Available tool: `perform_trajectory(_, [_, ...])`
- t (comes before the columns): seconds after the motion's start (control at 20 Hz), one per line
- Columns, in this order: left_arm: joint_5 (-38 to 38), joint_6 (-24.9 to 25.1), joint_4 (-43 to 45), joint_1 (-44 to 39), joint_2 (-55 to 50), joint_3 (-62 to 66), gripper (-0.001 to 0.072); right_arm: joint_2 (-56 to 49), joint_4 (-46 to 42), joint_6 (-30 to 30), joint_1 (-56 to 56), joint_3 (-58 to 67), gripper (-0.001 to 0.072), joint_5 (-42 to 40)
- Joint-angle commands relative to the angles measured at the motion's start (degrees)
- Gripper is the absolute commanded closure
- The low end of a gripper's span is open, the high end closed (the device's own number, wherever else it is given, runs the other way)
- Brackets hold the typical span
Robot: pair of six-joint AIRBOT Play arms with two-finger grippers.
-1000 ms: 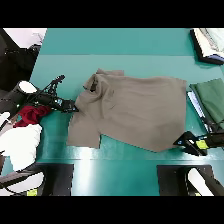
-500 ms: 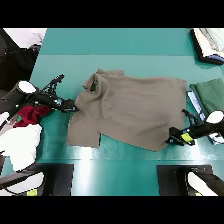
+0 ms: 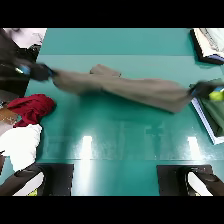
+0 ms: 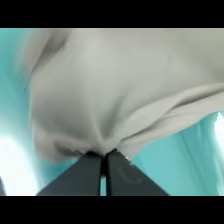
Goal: Fold the shirts.
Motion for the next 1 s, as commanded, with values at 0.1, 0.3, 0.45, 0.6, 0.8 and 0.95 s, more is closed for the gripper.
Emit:
perform_trajectory(0.1, [-2.8, -0.6, 1.3, 0.1, 4.2, 28.1, 0.0682, 4.2, -0.2, -4.7, -6.4, 21.7, 0.0697, -3.9])
perform_trajectory(0.3, [-2.8, -4.8, -0.9, 0.1, 5.2, 41.1, 0.0682, 6.8, -0.2, -6.1, -10.3, 30.6, 0.0697, -2.1])
perform_trajectory(0.45, [-2.3, -5.9, -7.2, 0.1, 7.3, 43.1, 0.0682, 6.7, -0.2, -7.3, -14.4, 37.5, 0.0697, 3.7])
perform_trajectory(0.6, [-2.8, -5.9, -13.3, 0.1, 7.6, 43.0, 0.0683, 3.0, 0.0, -7.3, -18.8, 45.3, 0.0697, 14.3])
perform_trajectory(0.8, [-3.6, -8.3, -5.7, 0.1, 5.2, 33.0, 0.0683, -6.6, 1.6, -6.0, -19.1, 49.8, 0.0698, 25.2])
perform_trajectory(0.95, [-9.8, -8.7, -5.6, 0.0, -2.7, 23.0, 0.0683, -13.9, 1.3, -4.3, -13.6, 41.8, 0.0698, 27.4])
